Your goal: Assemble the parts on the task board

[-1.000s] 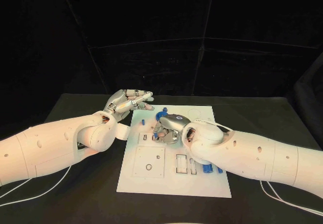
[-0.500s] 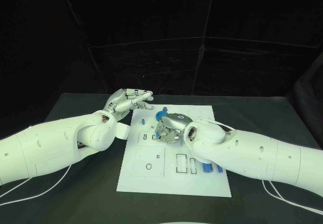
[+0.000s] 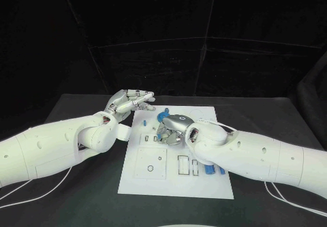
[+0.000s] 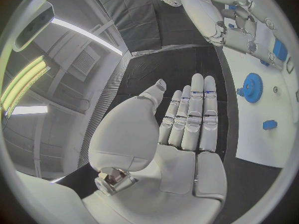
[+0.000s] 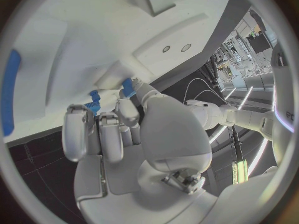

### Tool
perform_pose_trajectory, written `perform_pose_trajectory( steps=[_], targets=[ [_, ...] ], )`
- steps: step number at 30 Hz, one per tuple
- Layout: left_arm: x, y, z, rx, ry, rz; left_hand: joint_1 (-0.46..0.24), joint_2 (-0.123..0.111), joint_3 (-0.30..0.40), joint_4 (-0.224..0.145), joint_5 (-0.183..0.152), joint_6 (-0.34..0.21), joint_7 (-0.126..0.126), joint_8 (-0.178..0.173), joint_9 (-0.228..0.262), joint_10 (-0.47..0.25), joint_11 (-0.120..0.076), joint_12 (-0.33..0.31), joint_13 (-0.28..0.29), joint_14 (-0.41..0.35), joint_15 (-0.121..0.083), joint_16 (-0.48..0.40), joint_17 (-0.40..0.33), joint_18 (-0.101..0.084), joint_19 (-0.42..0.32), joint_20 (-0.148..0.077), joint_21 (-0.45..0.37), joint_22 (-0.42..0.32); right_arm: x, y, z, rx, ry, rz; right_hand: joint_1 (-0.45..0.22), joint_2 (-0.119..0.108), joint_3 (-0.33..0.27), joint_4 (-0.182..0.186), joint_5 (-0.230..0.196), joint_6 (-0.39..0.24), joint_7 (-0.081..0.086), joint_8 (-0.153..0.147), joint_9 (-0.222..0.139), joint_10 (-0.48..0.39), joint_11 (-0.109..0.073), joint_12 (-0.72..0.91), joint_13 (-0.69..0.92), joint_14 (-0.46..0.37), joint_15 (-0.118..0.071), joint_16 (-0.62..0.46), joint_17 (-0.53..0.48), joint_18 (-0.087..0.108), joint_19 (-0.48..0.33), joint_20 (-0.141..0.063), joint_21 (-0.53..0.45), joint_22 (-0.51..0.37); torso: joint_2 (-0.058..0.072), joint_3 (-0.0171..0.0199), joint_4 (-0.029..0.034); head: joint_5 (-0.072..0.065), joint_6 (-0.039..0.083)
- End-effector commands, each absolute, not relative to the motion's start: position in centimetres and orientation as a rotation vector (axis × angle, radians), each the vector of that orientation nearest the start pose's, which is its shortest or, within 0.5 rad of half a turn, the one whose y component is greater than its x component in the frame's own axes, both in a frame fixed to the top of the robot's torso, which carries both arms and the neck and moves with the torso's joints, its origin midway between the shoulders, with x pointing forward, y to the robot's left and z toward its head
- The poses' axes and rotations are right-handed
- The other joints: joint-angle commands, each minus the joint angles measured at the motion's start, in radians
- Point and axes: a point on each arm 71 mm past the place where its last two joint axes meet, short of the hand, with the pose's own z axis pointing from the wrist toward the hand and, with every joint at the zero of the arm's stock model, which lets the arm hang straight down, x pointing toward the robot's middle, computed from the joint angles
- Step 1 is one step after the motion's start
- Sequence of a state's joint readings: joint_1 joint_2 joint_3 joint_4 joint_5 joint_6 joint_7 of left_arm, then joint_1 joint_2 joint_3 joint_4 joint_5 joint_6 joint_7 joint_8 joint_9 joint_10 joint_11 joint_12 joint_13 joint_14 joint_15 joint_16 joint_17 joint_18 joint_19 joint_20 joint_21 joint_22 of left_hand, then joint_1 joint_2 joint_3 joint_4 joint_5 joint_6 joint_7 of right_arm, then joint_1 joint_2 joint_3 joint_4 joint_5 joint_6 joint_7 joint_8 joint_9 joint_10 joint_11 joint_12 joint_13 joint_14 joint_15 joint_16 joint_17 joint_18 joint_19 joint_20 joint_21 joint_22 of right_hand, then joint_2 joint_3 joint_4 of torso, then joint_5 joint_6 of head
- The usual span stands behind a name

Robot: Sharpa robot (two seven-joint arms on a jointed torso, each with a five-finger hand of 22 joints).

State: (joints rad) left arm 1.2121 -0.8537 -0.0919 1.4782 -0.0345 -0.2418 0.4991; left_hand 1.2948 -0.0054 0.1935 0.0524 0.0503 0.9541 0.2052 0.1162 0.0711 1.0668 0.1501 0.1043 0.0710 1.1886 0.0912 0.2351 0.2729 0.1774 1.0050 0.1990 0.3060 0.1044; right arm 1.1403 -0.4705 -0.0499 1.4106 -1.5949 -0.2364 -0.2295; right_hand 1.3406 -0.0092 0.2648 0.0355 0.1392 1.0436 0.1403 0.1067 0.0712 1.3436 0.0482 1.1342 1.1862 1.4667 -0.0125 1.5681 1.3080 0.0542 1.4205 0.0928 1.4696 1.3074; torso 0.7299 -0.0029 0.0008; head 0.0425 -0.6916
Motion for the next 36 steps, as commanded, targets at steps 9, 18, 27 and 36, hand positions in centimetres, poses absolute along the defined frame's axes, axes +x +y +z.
perform_pose_trajectory(
  steps=[9,18,27,36],
  targets=[
    [49.19,22.42,-18.41,-1.009,1.379,-1.603,0.003,0.008,0.000,-0.009,0.000,0.008,0.003,-0.005,-0.001,0.007,0.000,-0.006,-0.001,-0.008,0.001,-0.005,0.003,0.006,0.005,0.003,-0.005,-0.002,46.73,-4.27,-22.49,-0.375,1.758,0.675,-0.021,-0.032,0.003,0.005,-0.002,-0.023,0.008,-0.021,-0.003,-0.015,0.013,-0.028,-0.020,0.104,0.011,0.003,0.263,0.000,-0.005,0.013,-0.010,0.013,0.000,0.0006,0.0005,0.003,-0.002],
    [49.20,22.42,-18.42,-1.010,1.381,-1.602,0.003,0.008,0.000,-0.009,0.000,0.008,0.003,-0.005,-0.001,0.007,0.000,-0.006,-0.001,-0.008,0.001,-0.005,0.003,0.006,0.005,0.003,-0.005,-0.002,46.71,-4.18,-22.43,-0.362,1.746,0.675,-0.037,-0.049,-0.004,0.011,0.009,-0.038,0.013,-0.029,-0.003,-0.020,0.018,-0.035,-0.027,0.104,0.016,0.003,0.263,0.002,-0.009,0.018,-0.014,0.007,0.000,0.0002,0.0008,-0.001,-0.001],
    [49.20,22.42,-18.43,-1.011,1.383,-1.602,0.003,0.008,0.000,-0.009,0.000,0.008,0.003,-0.005,-0.001,0.007,0.000,-0.006,-0.001,-0.008,0.001,-0.005,0.003,0.006,0.005,0.003,-0.005,-0.002,46.77,-4.16,-22.30,-0.343,1.727,0.678,-0.073,-0.072,-0.039,0.036,0.006,-0.070,0.019,-0.039,-0.003,-0.025,0.026,-0.043,-0.034,0.104,0.023,0.003,0.263,0.003,-0.012,0.025,-0.017,0.002,0.000,0.0003,0.0003,-0.002,-0.001],
    [49.21,22.48,-18.45,-1.013,1.384,-1.600,0.003,0.008,0.000,-0.009,0.000,0.008,0.003,-0.005,-0.001,0.007,0.000,-0.006,-0.001,-0.008,0.001,-0.005,0.003,0.006,0.005,0.003,-0.005,-0.002,46.67,-4.29,-21.85,-0.299,1.659,0.710,-0.117,-0.092,-0.122,0.096,-0.005,-0.114,0.027,-0.039,-0.002,-0.031,0.035,-0.041,-0.035,0.104,0.031,0.003,0.263,0.004,-0.014,0.033,-0.020,-0.002,0.000,0.0009,0.0002,-0.003,0.000]
  ],
)
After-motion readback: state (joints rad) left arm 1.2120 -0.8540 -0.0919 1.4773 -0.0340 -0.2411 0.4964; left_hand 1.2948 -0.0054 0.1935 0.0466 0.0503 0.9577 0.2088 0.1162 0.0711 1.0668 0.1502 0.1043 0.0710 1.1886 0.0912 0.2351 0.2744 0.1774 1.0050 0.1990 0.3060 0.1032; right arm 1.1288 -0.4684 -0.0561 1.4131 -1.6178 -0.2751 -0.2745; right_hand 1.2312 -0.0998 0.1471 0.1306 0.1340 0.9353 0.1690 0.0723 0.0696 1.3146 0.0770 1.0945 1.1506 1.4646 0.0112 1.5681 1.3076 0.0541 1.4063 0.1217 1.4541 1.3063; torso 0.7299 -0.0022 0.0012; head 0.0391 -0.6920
